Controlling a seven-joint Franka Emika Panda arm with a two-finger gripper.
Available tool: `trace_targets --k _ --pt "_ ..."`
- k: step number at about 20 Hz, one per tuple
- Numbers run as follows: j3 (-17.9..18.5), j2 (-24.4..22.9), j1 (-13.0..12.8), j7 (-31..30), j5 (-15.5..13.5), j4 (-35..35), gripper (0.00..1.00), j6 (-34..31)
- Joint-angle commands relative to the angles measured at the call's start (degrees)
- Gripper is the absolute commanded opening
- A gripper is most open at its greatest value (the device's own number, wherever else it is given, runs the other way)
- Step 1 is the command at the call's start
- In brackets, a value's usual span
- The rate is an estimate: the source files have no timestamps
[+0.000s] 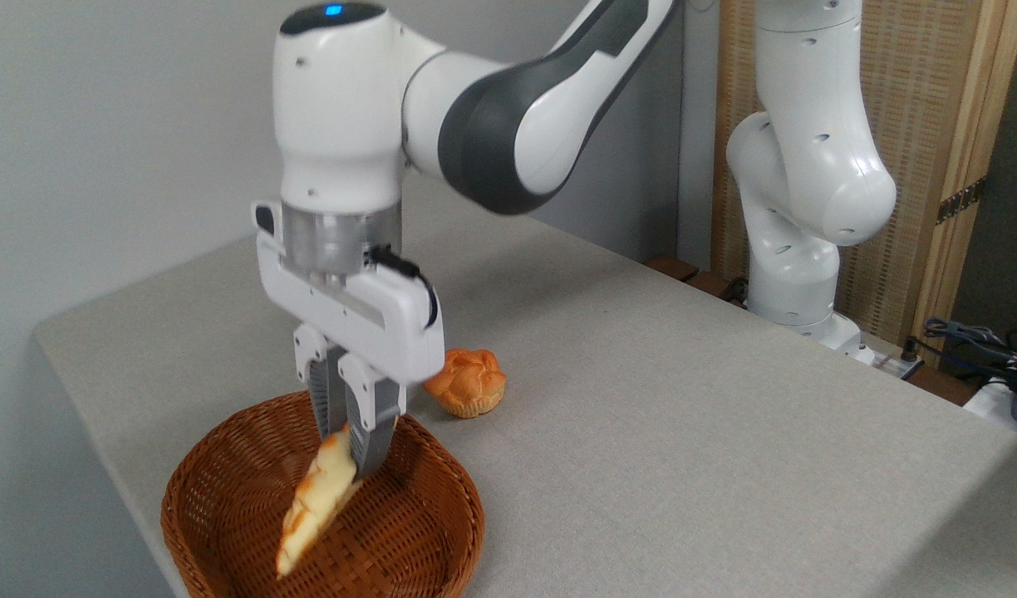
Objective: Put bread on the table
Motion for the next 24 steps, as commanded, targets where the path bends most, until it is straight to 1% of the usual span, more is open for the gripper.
trace_targets --k 1,3,6,11,17,20,22,24 --pt "0.0 -3.9 -0.1 -0.5 0.2 -0.8 0.37 -2.3" --pt "0.2 -5.1 -0.1 0.1 0.3 -0.8 0.37 -4.7" --pt "0.4 -7.3 0.1 2.6 0.3 -0.8 0.37 -10.9" --pt "0.7 -8.9 0.3 5.5 0.3 -0.9 0.37 -18.2" --pt "0.8 -9.6 0.4 9.7 0.4 -1.5 0.37 -24.4" --pt "0.9 -9.6 0.5 10.6 0.5 -1.6 0.37 -26.1" --pt "1.7 -9.6 0.5 10.6 0.5 -2.1 0.41 -26.9" --pt "1.8 -9.6 0.5 10.7 0.5 -2.8 0.42 -27.1"
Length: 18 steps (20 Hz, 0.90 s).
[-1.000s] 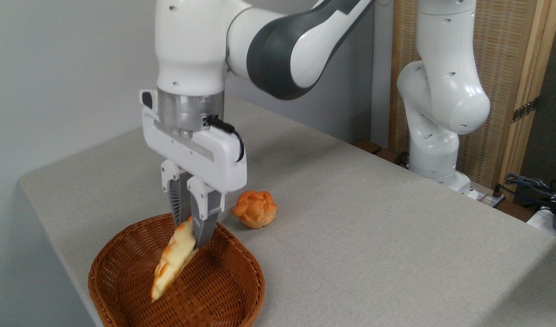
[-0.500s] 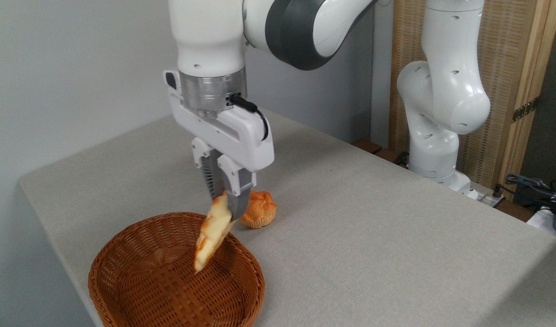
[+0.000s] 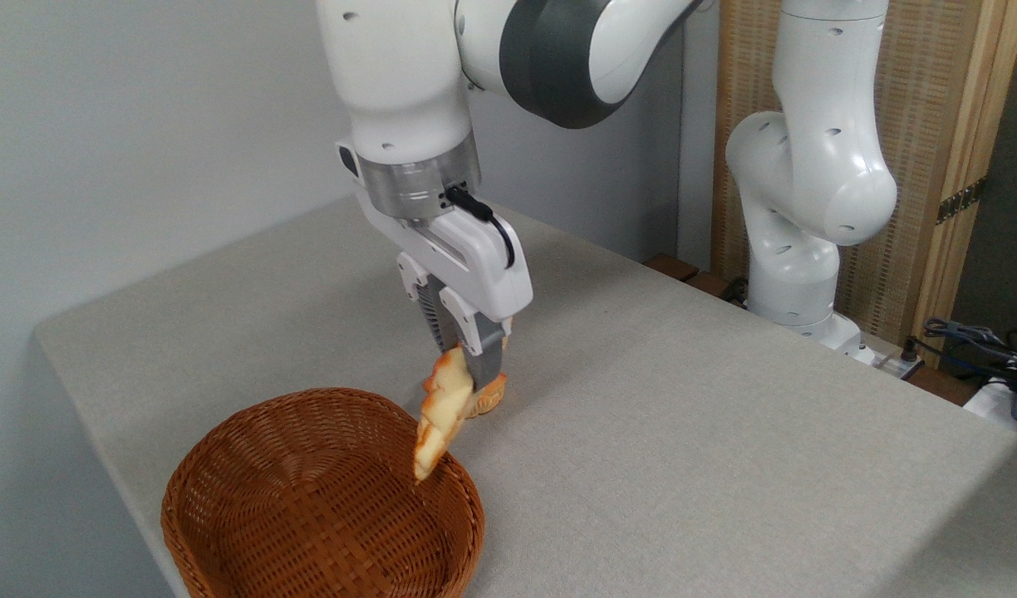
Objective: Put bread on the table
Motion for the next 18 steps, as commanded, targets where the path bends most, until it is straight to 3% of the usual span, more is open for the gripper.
trace_targets --k 1,4,6,18 --pt "0.8 -1.2 -0.2 1.0 0.5 -1.9 0.42 -1.6" --pt "0.9 -1.2 -0.2 2.9 0.5 -3.4 0.42 -2.1" --pt "1.0 -1.2 -0.2 2.9 0.5 -4.2 0.50 -2.2" --pt "1.1 -1.2 -0.3 5.1 0.8 -7.0 0.50 -5.0"
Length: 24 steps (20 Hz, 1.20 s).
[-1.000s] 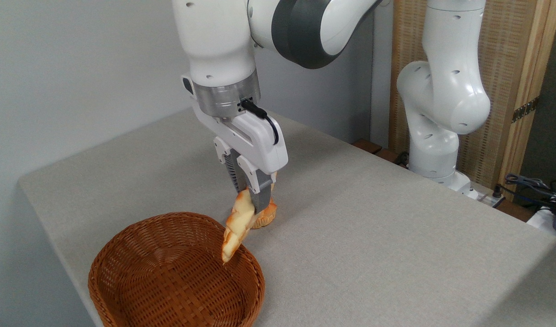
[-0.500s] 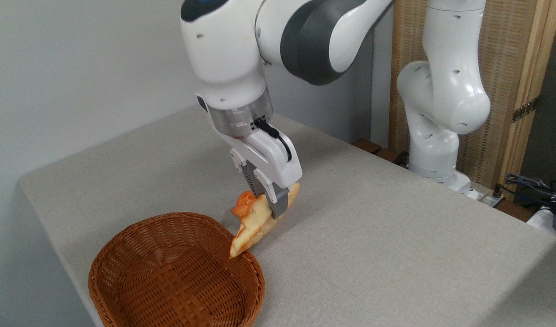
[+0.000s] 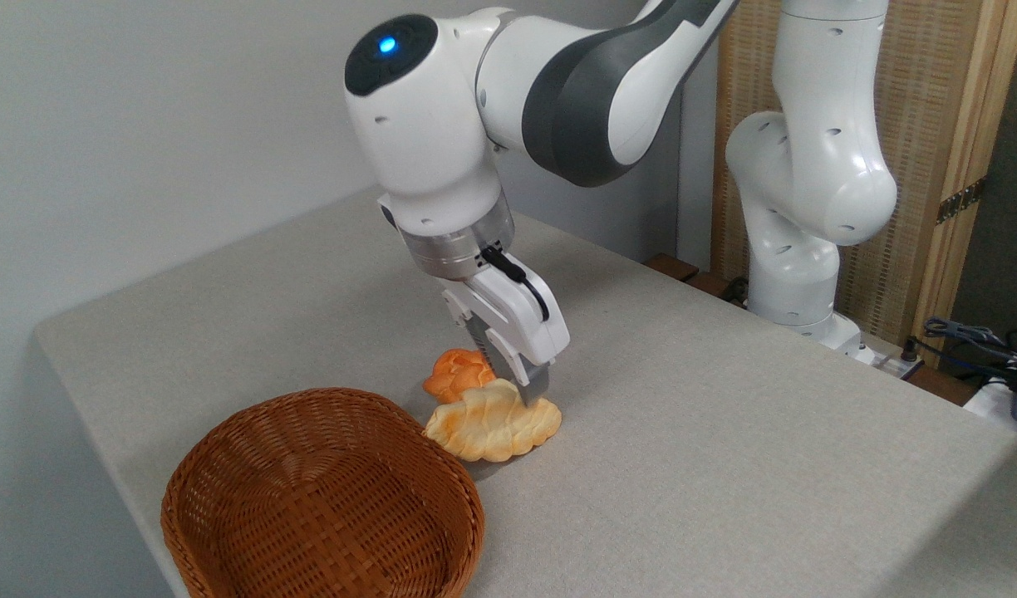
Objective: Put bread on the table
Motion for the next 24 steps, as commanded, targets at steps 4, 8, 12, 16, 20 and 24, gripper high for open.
trace_targets --k 4,8,12,16,20,24 --pt "0.2 -2.0 -0.4 1.7 0.7 0.8 1.00 -1.9" --pt "-0.1 -3.9 -0.4 1.7 0.3 3.3 1.00 -1.6" --pt "0.5 -4.7 -0.4 1.7 0.1 5.9 1.00 1.6" --pt "0.6 -4.0 -0.2 1.3 0.4 5.9 1.00 11.2" --pt "0.5 -2.7 -0.2 1.0 0.0 5.8 1.00 14.5" --pt "0.4 -1.8 -0.3 1.1 -0.1 5.9 1.00 15.7"
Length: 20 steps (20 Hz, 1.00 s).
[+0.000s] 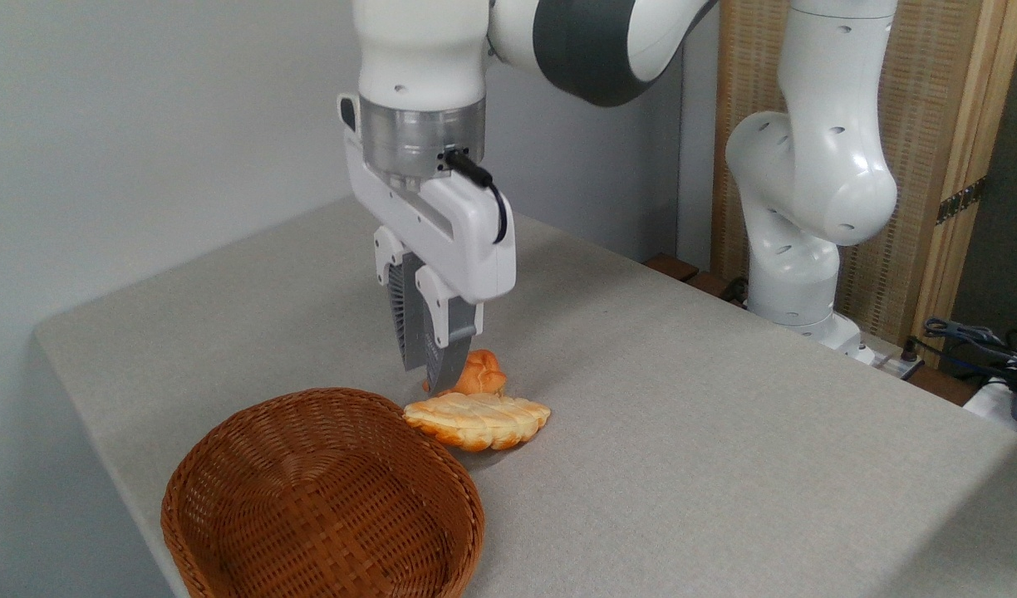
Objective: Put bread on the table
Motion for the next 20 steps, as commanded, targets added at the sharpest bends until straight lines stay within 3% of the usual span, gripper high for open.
trace_targets --k 1,4,16,20 --pt "0.3 1.1 -0.3 0.0 -0.4 0.2 1.00 2.4" --pt "0.2 1.8 -0.4 -0.3 -2.1 0.2 1.00 3.9" --pt "-1.1 3.1 -0.9 -11.7 -1.7 0.7 1.00 3.8" --pt "-1.2 3.4 -0.9 -11.1 -1.6 0.8 1.00 3.8"
